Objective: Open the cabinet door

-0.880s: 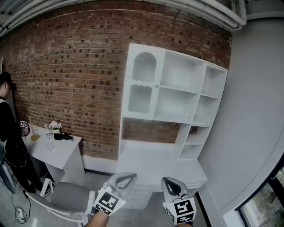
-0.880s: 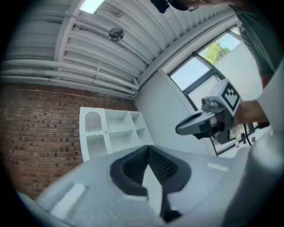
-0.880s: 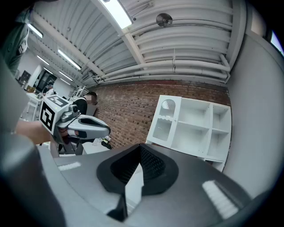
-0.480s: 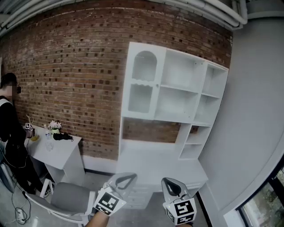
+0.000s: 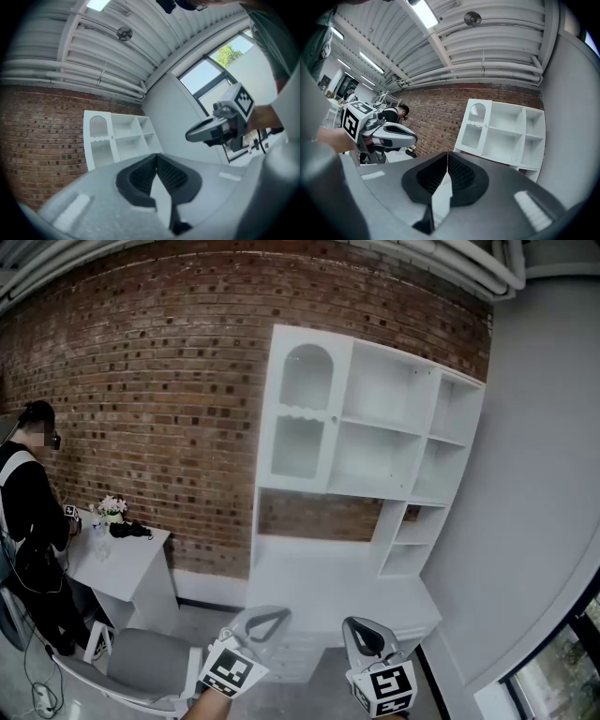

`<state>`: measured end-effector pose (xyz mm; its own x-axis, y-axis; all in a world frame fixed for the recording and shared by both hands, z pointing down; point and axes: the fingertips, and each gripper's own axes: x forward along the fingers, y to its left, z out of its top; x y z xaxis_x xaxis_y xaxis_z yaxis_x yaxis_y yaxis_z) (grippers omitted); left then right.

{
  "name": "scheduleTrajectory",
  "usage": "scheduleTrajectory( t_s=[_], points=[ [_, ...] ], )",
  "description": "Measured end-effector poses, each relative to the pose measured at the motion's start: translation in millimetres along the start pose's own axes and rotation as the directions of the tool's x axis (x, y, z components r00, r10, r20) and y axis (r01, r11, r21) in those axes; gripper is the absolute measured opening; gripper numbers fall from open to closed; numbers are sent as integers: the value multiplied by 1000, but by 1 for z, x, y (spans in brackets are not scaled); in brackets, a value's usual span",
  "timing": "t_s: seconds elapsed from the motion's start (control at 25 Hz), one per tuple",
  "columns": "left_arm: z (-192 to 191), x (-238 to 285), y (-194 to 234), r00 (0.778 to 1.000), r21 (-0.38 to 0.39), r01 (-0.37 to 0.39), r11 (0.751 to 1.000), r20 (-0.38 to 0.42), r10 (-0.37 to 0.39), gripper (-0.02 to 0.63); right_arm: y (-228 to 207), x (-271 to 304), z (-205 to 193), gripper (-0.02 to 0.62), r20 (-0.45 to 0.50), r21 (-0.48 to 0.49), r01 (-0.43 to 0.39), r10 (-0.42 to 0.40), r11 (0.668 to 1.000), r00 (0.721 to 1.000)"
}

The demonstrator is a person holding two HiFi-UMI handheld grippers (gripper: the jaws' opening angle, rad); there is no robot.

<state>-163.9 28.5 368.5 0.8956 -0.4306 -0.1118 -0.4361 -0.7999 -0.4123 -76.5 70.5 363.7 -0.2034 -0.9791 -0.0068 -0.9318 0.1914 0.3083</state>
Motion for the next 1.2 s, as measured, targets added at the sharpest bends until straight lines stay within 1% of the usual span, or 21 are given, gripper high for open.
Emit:
scheduleTrajectory(
  t_s=[0.28, 0.48, 0.76, 1.2],
  points=[
    [-10, 4, 7, 1000, -2, 28, 1000, 8, -28, 2, 4, 14, -2, 9, -10, -9, 16, -16, 1000, 1000],
    [-17, 15, 5, 999, -5, 42, 999, 4, -42, 2, -2, 21, -9, 9, -14, -12, 8, -9, 1000, 1000],
    [-22, 45, 5, 1000, -5, 14, 1000, -22, -14, 2, -29, 36, -20, 9, -1, -4, -36, 36, 999, 999],
    [-27, 100, 7, 996, 10, -70, 997, -56, 70, 2, -82, 57, -32, 9, 38, -6, -125, 125, 992, 991]
  ],
)
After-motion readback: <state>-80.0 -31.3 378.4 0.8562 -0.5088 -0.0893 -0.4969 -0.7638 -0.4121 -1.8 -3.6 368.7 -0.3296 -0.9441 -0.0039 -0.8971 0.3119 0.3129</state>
